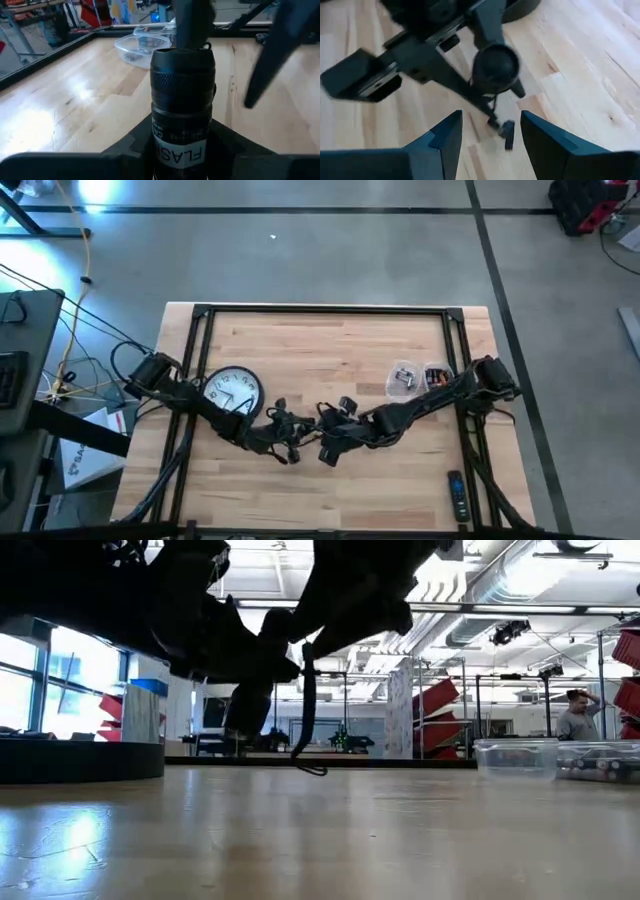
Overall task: Insert battery
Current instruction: Close the black flashlight lid, then put the black flashlight on the table
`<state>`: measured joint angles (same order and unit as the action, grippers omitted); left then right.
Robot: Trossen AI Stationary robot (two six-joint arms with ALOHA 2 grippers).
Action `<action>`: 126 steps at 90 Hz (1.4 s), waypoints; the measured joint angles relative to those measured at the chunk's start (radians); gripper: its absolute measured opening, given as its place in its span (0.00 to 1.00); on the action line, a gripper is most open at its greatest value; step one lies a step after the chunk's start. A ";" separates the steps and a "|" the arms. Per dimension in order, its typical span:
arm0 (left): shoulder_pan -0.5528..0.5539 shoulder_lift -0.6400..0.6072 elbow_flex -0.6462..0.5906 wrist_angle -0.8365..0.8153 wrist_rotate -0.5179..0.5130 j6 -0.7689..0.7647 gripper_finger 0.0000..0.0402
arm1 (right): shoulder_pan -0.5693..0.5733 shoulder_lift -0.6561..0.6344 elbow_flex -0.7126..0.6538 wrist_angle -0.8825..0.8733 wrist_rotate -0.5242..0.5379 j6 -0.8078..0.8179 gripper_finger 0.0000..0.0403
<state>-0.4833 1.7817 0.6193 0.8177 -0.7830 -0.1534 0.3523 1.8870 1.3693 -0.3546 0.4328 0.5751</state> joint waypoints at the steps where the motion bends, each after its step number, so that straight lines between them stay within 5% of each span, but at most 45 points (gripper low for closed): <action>1: 0.001 0.000 0.000 0.000 0.000 0.001 0.25 | 0.000 0.000 -0.002 0.006 0.000 0.000 0.42; 14: 0.012 0.000 0.000 0.000 0.005 0.007 0.25 | -0.014 0.000 -0.011 0.052 0.000 -0.008 0.35; 42: 0.014 0.000 0.000 0.013 0.014 0.008 0.25 | -0.021 0.000 -0.011 0.049 -0.019 -0.022 0.02; 87: 0.014 0.000 -0.001 -0.007 0.048 -0.030 0.28 | -0.021 -0.001 -0.011 0.036 -0.012 -0.034 0.00; 126: 0.012 0.000 0.000 -0.119 0.036 -0.099 0.35 | -0.048 -0.001 -0.011 0.018 0.093 0.053 0.00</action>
<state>-0.4717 1.7821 0.6189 0.6983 -0.7469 -0.2524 0.3042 1.8858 1.3582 -0.3364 0.5255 0.6283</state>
